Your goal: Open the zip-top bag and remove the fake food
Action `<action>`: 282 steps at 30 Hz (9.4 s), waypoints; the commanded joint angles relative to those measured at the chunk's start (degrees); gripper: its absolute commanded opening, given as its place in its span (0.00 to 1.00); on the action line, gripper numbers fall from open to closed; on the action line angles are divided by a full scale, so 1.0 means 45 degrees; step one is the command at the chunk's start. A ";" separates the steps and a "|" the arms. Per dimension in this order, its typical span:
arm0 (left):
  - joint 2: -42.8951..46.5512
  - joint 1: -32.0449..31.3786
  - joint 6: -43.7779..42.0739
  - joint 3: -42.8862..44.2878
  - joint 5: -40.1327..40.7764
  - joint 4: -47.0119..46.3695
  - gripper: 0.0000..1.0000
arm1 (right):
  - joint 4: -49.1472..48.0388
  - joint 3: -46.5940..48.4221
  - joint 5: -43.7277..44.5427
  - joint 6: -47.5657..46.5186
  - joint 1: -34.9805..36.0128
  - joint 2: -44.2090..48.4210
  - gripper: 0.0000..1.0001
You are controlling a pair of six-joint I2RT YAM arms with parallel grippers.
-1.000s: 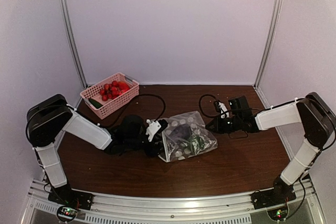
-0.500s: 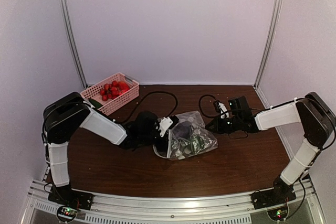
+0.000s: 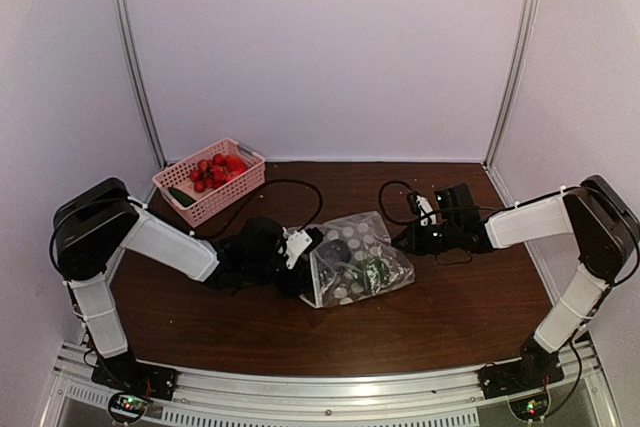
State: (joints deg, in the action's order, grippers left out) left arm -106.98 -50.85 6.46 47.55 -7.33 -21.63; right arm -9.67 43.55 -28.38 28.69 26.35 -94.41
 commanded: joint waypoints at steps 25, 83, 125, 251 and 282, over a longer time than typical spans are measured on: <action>0.6854 0.5379 0.2783 -0.1514 -0.2539 0.3660 0.24 | -0.0017 -0.0273 0.0125 -0.0325 -0.0385 0.0336 0.00; 0.2380 0.9718 0.6394 0.4925 0.2306 0.7929 0.23 | -0.0270 -0.0263 0.0000 -0.0249 -0.0426 0.0492 0.00; 0.6909 0.6154 0.4368 -0.1626 -0.1812 0.3740 0.71 | -0.0124 -0.0392 -0.0107 -0.0242 -0.0432 0.0714 0.00; 0.5840 0.8378 0.5264 0.0700 -0.2158 0.3182 0.47 | -0.0229 -0.2749 0.0293 -0.0467 -0.0230 0.1917 0.00; -0.0795 1.1183 0.4290 0.7818 0.3718 0.7731 0.58 | -0.0424 -0.2820 -0.0018 -0.0425 -0.0250 0.2177 0.00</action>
State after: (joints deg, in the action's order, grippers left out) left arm -108.12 -0.80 27.66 79.66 5.89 9.85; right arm -11.38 31.35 -28.12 27.27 25.58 -86.04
